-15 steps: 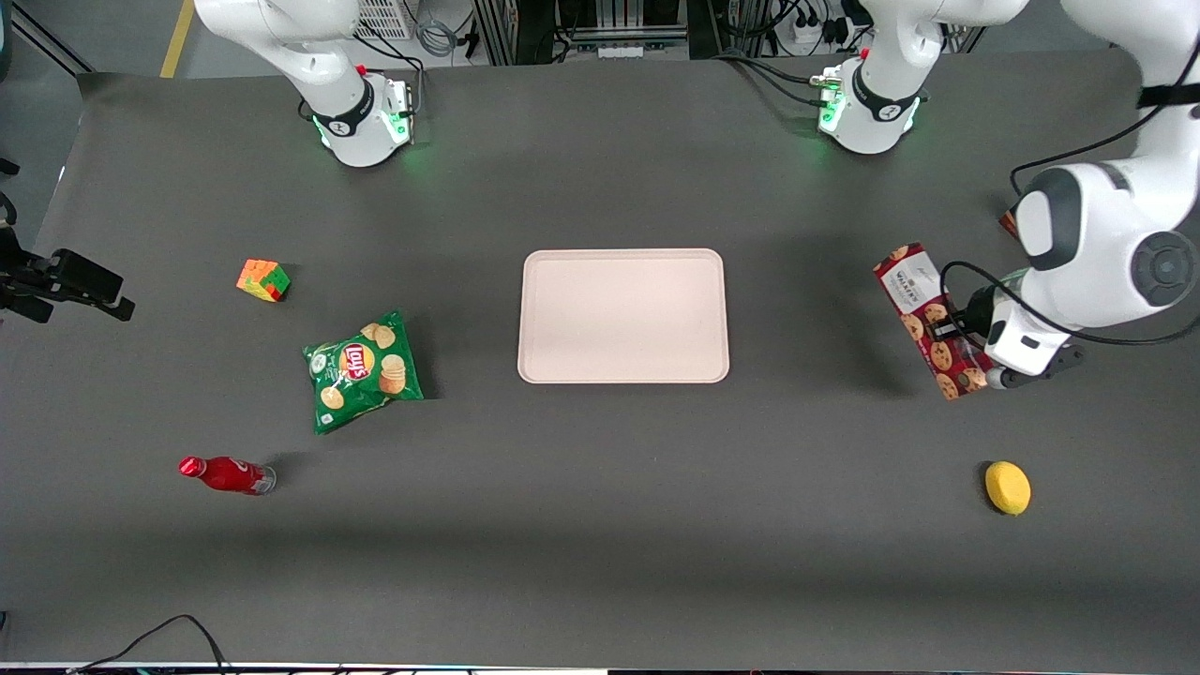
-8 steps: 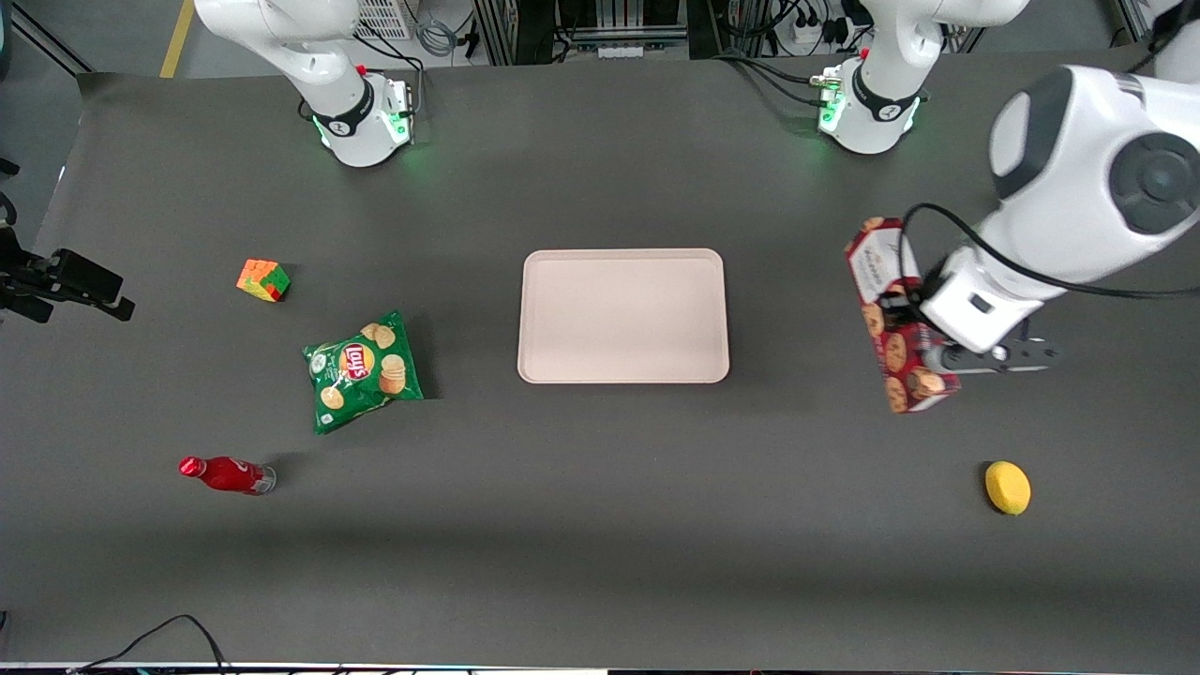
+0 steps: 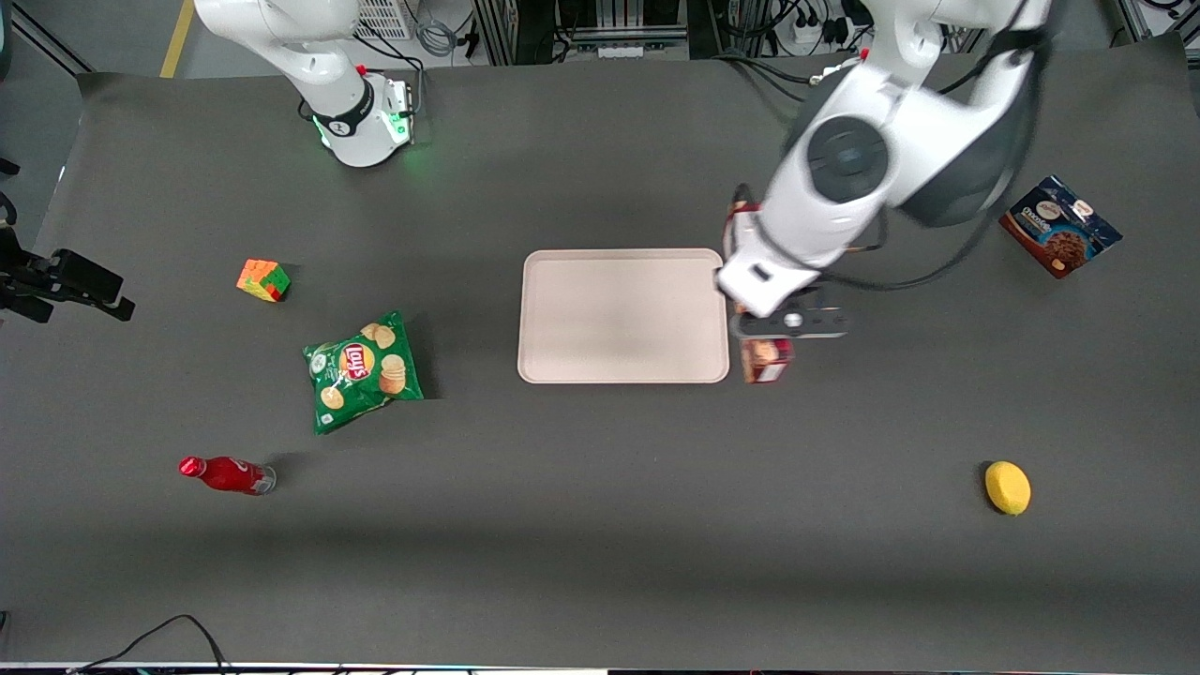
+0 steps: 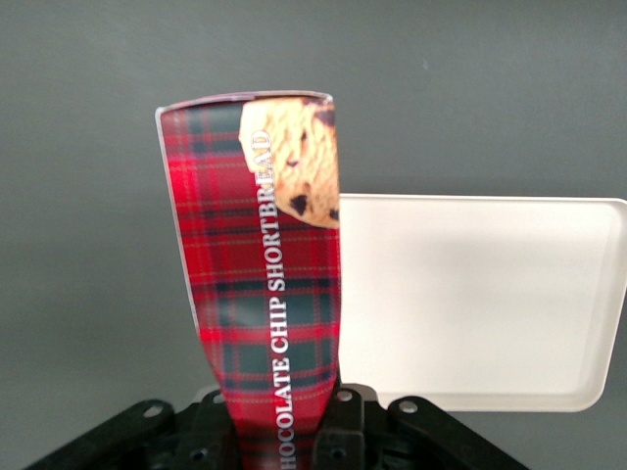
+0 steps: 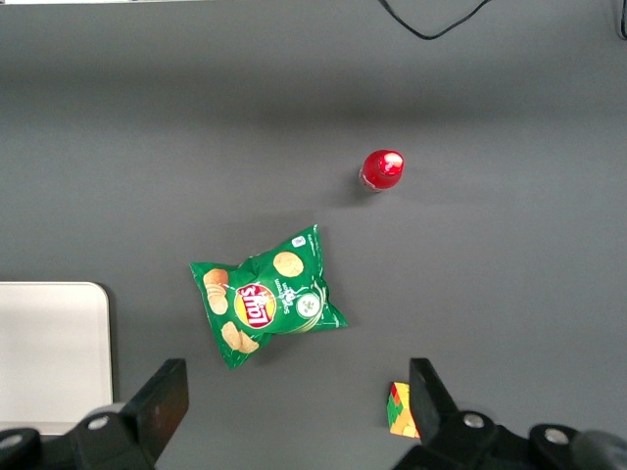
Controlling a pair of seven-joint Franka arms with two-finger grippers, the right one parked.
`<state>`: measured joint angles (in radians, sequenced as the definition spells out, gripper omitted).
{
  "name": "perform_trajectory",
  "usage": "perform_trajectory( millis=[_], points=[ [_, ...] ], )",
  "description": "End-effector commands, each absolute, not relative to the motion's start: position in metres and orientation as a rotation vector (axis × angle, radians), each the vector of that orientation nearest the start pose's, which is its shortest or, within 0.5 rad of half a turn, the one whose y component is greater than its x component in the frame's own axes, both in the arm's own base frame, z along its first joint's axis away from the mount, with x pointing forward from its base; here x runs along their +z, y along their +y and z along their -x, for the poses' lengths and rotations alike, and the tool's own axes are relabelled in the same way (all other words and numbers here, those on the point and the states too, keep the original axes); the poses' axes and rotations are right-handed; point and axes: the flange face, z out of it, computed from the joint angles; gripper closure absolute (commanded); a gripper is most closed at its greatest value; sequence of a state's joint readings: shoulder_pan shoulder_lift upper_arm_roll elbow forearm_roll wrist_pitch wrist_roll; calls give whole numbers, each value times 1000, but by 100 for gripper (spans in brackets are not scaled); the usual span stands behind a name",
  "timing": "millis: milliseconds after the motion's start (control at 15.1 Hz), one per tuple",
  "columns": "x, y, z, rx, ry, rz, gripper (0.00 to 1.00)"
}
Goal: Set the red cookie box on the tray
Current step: 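Lower the held box onto the tray's edge with the left gripper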
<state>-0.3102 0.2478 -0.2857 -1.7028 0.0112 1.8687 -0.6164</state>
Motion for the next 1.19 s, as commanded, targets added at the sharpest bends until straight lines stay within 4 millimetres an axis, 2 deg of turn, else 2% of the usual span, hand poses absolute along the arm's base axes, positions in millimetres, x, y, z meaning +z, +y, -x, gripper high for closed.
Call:
perform_trajectory(
  millis=[0, 264, 463, 727, 1124],
  points=[
    [375, -377, -510, 119, -69, 3129, 94],
    [302, -378, -500, 115, -56, 3158, 94],
    [267, -371, -487, 158, -93, 3144, 94],
    [251, -366, -475, 202, -89, 3117, 94],
    [236, -364, -464, 137, -87, 3098, 93]
  ],
)
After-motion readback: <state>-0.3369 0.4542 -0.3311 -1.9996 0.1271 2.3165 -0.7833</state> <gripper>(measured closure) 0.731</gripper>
